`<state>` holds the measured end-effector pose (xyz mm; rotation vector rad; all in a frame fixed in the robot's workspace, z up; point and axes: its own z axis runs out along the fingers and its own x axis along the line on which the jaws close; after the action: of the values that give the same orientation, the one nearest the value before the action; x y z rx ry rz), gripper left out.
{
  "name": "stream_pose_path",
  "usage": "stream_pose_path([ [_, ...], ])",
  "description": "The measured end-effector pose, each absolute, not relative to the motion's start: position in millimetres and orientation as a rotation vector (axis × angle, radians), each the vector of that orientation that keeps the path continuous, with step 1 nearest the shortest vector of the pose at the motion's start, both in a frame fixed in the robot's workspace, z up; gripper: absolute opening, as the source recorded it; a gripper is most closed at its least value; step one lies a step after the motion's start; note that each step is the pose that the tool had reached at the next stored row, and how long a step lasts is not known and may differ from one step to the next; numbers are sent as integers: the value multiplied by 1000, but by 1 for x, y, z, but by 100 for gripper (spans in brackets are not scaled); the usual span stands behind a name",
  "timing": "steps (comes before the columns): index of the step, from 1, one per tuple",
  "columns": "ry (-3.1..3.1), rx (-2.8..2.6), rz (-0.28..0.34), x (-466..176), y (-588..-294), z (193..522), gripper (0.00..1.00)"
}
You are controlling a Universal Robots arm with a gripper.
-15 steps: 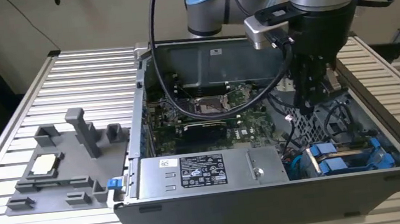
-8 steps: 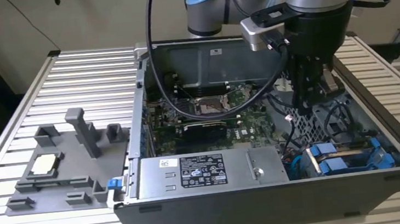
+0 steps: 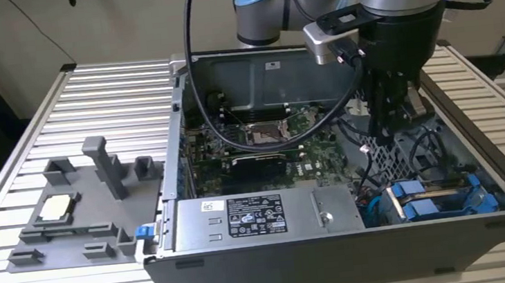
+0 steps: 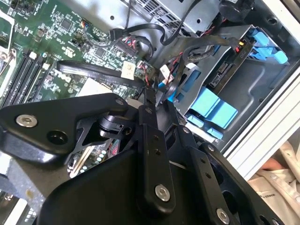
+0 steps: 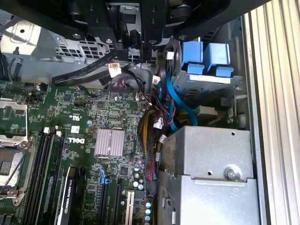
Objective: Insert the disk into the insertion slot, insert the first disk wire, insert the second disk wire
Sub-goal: 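Insert the second disk wire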
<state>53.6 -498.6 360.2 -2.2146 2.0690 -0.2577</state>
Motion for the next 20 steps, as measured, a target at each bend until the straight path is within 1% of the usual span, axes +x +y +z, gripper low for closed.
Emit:
stream_pose_path([
  [2,2069,-2215,-258,54,-499,360,27],
  [3,2069,-2215,-258,54,-499,360,25],
  [4,2069,-2215,-258,54,-499,360,18],
  [20,2069,-2215,-258,53,-499,360,16],
])
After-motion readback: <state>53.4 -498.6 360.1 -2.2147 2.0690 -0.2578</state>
